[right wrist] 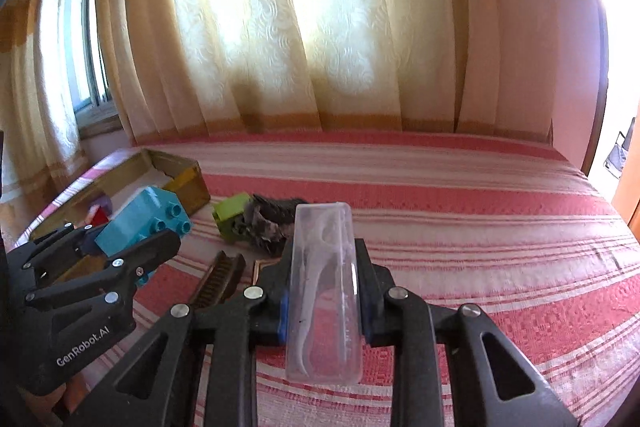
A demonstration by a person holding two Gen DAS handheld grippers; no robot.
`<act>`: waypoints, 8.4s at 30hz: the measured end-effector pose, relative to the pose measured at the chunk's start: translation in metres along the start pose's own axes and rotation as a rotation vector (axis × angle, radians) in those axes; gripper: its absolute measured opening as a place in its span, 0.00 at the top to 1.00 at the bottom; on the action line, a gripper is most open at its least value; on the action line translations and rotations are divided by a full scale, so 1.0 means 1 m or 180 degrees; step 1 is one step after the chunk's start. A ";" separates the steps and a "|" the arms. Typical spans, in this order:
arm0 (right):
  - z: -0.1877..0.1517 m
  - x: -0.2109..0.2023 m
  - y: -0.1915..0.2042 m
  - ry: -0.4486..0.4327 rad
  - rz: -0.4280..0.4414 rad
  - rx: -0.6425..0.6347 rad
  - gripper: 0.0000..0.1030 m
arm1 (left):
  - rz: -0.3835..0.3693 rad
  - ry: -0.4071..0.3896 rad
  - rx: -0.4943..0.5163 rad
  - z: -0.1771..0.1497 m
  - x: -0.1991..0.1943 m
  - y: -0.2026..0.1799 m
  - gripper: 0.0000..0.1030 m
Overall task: Organize rigid objects
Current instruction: 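Lift the blue brick and clear case and carry them toward the tin tray, then lower the blue brick and clear case over the tin tray with both grippers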
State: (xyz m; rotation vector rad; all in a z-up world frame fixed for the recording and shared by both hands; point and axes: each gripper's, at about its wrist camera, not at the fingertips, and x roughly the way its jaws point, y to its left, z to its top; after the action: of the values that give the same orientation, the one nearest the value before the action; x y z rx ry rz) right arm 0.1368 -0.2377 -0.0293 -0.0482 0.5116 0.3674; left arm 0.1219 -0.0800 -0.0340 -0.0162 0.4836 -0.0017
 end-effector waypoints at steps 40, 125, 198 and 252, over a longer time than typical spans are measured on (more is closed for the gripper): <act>-0.009 -0.048 0.023 -0.0850 -0.0118 -0.0105 0.73 | 0.0214 -0.0545 -0.0106 -0.008 -0.039 0.025 0.60; -0.011 -0.022 0.148 -0.0802 0.0619 -0.0612 0.73 | 0.0697 -0.0755 -0.0346 -0.022 -0.077 0.115 0.60; -0.006 0.003 0.213 -0.0726 0.0840 -0.0925 0.73 | 0.0953 -0.0693 -0.0604 -0.031 -0.083 0.181 0.60; 0.007 0.044 0.248 -0.0407 0.1061 -0.1072 0.73 | 0.0791 -0.0089 -0.0528 -0.017 -0.044 0.223 0.60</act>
State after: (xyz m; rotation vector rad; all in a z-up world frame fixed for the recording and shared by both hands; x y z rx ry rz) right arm 0.0874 0.0092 -0.0330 -0.2657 0.3257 0.7759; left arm 0.0748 0.1429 -0.0321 -0.1185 0.4543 0.2819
